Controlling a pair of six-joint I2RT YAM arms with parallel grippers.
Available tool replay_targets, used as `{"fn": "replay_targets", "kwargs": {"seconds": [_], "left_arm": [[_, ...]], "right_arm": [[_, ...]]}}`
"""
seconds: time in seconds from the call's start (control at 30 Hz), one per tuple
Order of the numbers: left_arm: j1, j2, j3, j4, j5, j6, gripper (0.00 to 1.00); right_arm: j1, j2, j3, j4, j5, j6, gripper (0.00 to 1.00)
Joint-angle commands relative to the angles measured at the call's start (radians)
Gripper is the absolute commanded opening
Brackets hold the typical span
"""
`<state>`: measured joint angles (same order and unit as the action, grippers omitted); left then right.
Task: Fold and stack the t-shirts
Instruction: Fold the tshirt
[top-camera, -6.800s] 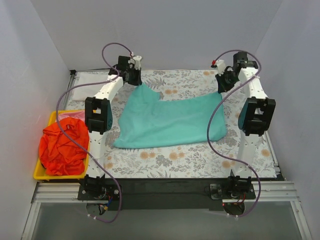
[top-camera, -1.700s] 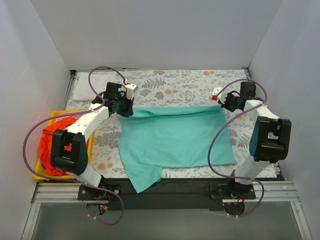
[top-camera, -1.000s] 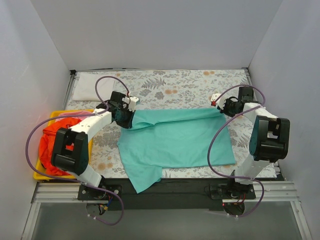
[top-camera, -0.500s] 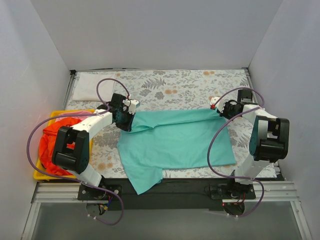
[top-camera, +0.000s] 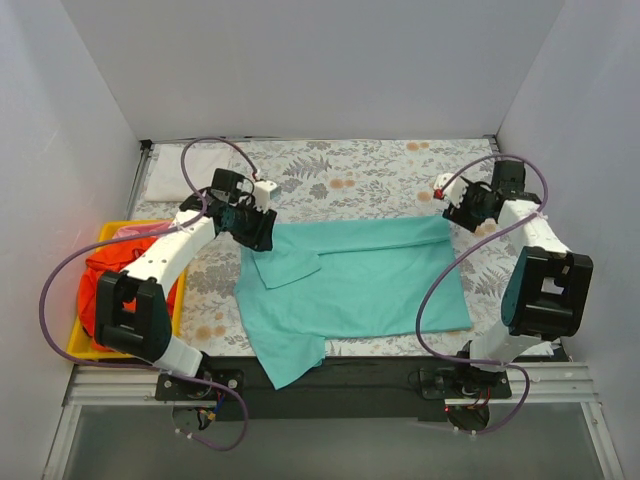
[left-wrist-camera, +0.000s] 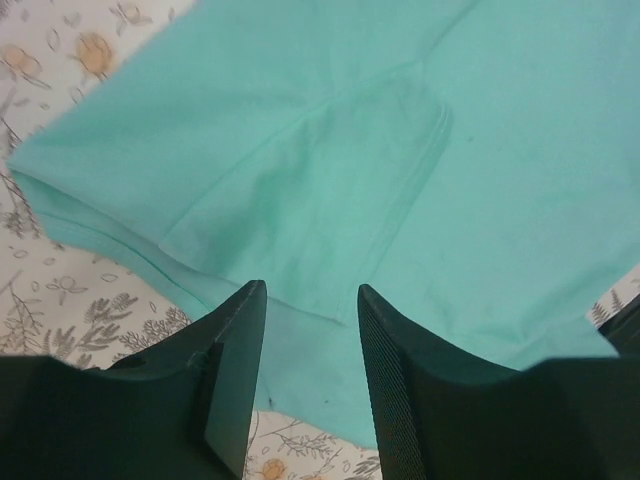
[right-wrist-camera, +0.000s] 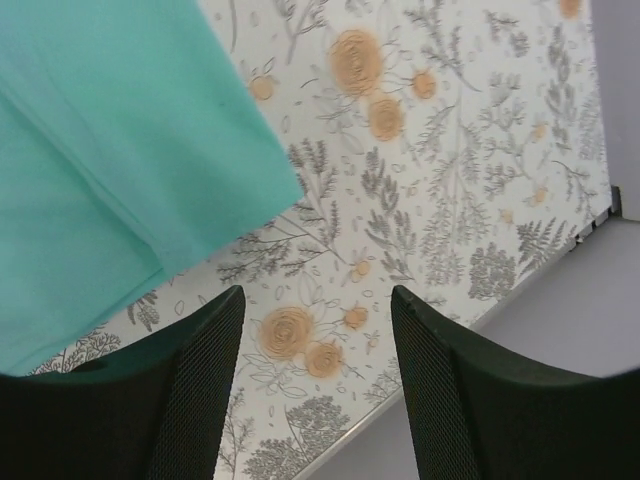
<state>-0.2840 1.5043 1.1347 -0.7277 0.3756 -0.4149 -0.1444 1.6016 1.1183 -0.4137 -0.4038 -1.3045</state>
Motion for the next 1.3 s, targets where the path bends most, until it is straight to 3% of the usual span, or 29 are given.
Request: {"fn": "replay_targets", "kwargs": {"seconds": [0.0, 0.27, 0.77, 1.0, 1.1, 1.17, 1.27], "left_arm": [[0.006, 0.025, 0.076, 0.005, 0.011, -0.061, 0.4], [0.005, 0.23, 0.166, 0.073, -0.099, -0.166, 0.32], [0.008, 0.499, 0.236, 0.097, -0.27, -0.128, 0.28], [0.037, 0.778, 0.587, 0.073, -0.232, -0.121, 0.26], [0.063, 0.842, 0.791, 0.008, -0.161, -0.127, 0.31], [0.074, 0.834, 0.884, -0.039, -0.063, -0.116, 0.34], [0.075, 0.716, 0.848, -0.055, 0.078, -0.085, 0.41]], "right_arm": [[-0.004, 0.027, 0.186, -0.123, -0.082, 0.12, 0.67], [0.14, 0.223, 0.307, -0.178, 0.025, 0.309, 0.43], [0.184, 0.414, 0.278, -0.064, 0.27, 0.41, 0.42], [0.172, 0.618, 0.533, -0.037, 0.315, 0.485, 0.41], [0.169, 0.643, 0.647, -0.039, 0.295, 0.501, 0.43], [0.17, 0.603, 0.679, -0.053, 0.267, 0.502, 0.47], [0.17, 0.481, 0.648, -0.117, 0.208, 0.47, 0.53]]}}
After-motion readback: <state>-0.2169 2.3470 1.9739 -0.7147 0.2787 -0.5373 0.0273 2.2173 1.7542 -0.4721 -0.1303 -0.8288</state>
